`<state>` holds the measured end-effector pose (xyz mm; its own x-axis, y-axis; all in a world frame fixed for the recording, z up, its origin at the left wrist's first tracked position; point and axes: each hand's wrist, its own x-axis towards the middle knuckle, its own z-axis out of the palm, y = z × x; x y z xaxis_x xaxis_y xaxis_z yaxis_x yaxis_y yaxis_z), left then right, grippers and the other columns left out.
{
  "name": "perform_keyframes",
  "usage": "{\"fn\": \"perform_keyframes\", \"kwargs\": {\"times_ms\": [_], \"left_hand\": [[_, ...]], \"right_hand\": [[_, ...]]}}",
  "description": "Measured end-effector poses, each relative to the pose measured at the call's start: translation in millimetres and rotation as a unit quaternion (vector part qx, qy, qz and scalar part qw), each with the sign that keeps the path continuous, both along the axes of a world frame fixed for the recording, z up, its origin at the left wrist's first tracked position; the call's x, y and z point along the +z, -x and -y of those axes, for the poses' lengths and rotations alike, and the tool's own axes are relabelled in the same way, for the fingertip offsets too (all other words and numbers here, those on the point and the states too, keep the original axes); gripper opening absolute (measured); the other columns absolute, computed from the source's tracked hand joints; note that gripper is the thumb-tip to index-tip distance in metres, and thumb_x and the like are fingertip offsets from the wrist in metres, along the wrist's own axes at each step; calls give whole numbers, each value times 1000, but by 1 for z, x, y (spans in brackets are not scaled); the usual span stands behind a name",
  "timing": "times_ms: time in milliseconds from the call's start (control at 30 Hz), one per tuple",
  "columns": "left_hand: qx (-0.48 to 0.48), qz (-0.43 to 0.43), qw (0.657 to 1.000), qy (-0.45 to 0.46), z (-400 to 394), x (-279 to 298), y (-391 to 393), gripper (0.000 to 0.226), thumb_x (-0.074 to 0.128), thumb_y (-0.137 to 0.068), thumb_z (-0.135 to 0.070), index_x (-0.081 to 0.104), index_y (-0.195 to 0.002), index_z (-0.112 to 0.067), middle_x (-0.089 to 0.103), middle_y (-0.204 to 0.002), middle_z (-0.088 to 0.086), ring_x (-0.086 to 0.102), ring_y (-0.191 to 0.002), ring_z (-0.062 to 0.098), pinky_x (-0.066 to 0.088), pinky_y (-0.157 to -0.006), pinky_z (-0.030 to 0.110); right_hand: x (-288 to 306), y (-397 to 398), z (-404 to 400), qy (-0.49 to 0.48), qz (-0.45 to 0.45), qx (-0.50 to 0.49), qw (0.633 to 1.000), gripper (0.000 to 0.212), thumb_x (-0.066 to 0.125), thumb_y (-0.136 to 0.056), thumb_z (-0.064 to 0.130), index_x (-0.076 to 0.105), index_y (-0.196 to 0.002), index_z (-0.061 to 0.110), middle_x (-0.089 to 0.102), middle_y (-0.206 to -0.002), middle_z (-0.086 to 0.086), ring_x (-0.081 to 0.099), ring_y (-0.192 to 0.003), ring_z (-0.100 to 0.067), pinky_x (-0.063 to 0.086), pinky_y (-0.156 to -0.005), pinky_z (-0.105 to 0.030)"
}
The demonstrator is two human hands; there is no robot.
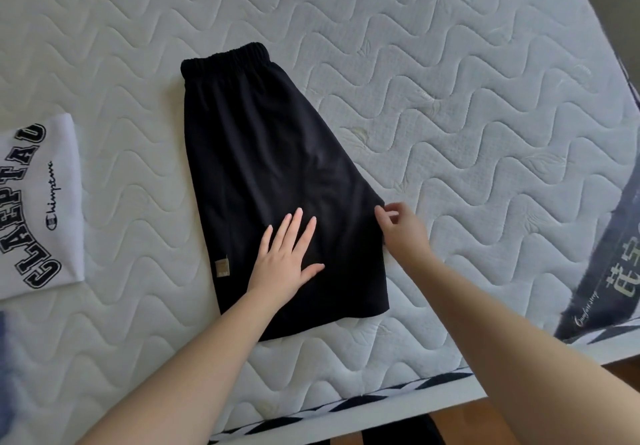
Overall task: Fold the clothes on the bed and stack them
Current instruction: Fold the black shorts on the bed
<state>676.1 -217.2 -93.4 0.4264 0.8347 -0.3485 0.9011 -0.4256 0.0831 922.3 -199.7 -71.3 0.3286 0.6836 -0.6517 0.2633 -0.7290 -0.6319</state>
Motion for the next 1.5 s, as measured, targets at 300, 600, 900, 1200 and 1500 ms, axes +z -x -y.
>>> {"fn": "perform_keyframes", "kwargs": {"times_ms": [300, 600, 900, 1200, 1500], "left_hand": [[410, 113, 901, -87, 96, 22, 54, 65, 66, -89, -35, 44, -143, -6, 43, -142, 21, 47, -125, 40, 43, -98, 49], [607, 331, 696, 195, 107, 28, 91, 23, 73, -86, -34, 63, -100, -18, 68, -96, -9, 65, -93, 13, 47, -73, 22], [652, 472, 508, 307, 122, 39, 91, 11, 45, -104, -20, 55, -106, -16, 64, -104, 7, 70, -63, 16, 54, -53, 24], [512, 193, 836, 32, 131, 43, 83, 39, 61, -91, -17, 52, -127, -6, 57, -118, 16, 55, -106, 33, 48, -88, 43], [151, 244, 952, 110, 95, 56, 4, 39, 63, -88, -19, 57, -127, -17, 55, -127, 1, 51, -119, 22, 42, -99, 35]], "right_hand": [[0, 28, 104, 112, -14, 102, 988, 36, 69, -86, 44, 65, -109, 16, 69, -89, 4, 66, -83, -18, 58, -78, -40], [3, 57, 124, 68, -173, -108, 977, 29, 76, -83, 24, 63, -108, 19, 71, -105, -4, 68, -98, -21, 58, -89, -41], [7, 45, 139, 9, -167, -224, 960, 24, 72, -87, 22, 58, -99, 8, 61, -73, -7, 58, -51, -11, 53, -57, -23], [5, 51, 148, 34, -94, -234, 967, 47, 39, -84, 2, 55, -123, 23, 65, -108, 2, 63, -85, -17, 52, -72, -29], [6, 47, 128, 20, 86, 54, 995, 25, 63, -91, 43, 61, -96, 19, 59, -103, -2, 59, -83, -11, 40, -62, -25]]}}
